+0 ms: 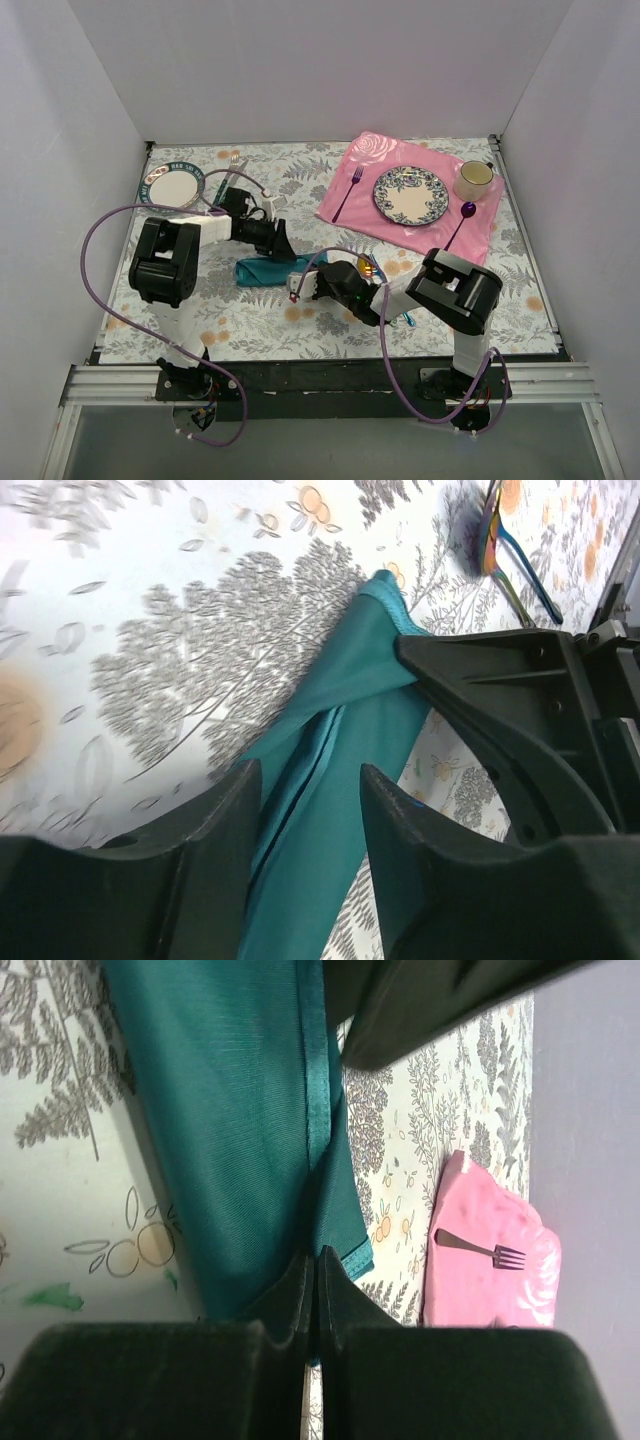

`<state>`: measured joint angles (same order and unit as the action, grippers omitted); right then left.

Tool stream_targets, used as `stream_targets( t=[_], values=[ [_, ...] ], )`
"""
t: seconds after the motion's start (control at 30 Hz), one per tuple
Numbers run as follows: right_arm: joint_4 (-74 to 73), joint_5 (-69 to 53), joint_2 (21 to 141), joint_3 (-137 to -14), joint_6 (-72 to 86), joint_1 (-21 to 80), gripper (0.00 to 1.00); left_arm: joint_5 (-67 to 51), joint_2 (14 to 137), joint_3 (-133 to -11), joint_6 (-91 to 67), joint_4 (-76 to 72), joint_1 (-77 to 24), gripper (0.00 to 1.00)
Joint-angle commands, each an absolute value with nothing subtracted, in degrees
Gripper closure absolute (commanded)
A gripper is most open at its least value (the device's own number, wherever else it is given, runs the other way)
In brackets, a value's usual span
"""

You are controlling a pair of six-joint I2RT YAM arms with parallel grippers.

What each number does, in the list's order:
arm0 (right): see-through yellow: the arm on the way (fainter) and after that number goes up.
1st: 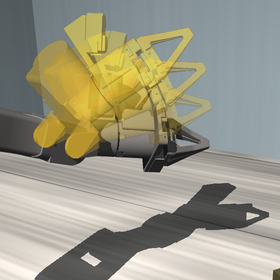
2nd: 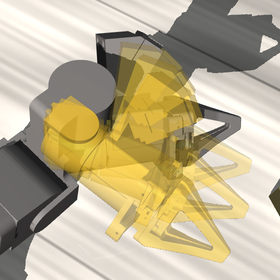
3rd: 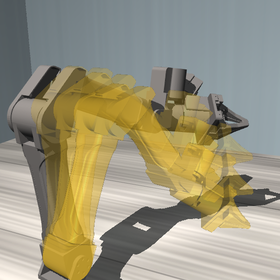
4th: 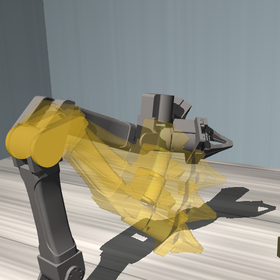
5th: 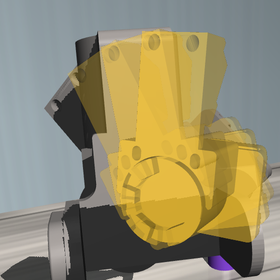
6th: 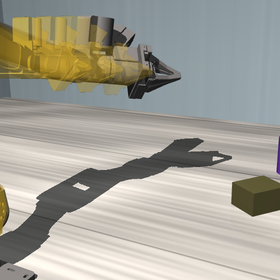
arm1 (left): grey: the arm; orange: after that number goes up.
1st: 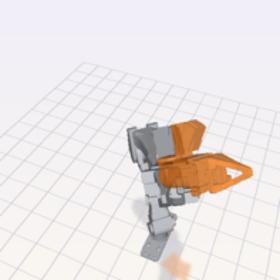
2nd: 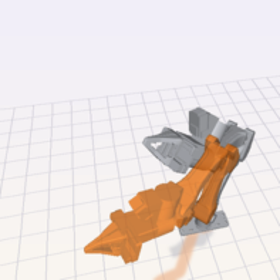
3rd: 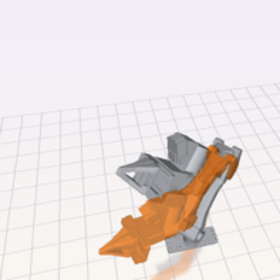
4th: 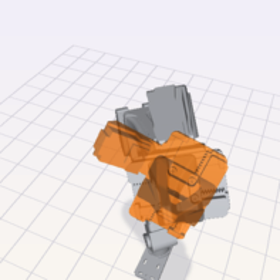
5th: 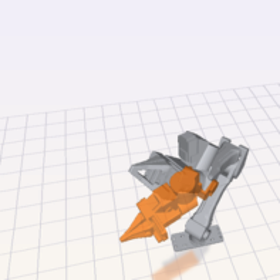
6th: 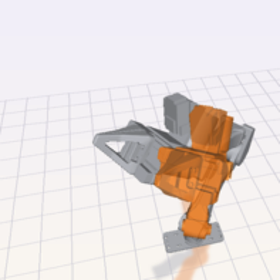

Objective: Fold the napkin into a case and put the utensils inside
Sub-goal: Stuff the 2/3-rectangle-folded napkin at the center of the board.

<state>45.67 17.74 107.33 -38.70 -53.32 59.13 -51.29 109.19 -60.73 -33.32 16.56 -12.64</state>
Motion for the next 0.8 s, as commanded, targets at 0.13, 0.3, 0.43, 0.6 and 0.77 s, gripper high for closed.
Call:
stream_targets(
  t=[0.13, 0.3, 0.43, 0.6, 0.77],
  values=[
    [53.17, 17.84, 108.81, -34.45, -57.65, 59.41, 0.99, -47.65, 100.63, -61.87, -21.9, 24.76, -8.61, 0.5],
    [56.68, 17.4, 108.9, -32.61, -59.67, 59.76, 0.99, -46.49, 105.54, -65.38, -14.16, 30.49, -8.79, 0.43],
    [59.06, 16.96, 109.25, -31.38, -60.82, 59.85, 0.99, -47.37, 109.77, -69.16, -10.29, 35.14, -9.58, 0.43],
    [62.31, 16.08, 109.6, -30.41, -62.49, 59.94, 0.99, -49.21, 112.23, -71.19, -9.14, 36.74, -10.98, 0.43],
    [63.19, 15.82, 109.95, -30.59, -63.28, 60.12, 0.99, -51.68, 113.9, -71.89, -9.14, 37.62, -13.0, 0.44]
  ],
)
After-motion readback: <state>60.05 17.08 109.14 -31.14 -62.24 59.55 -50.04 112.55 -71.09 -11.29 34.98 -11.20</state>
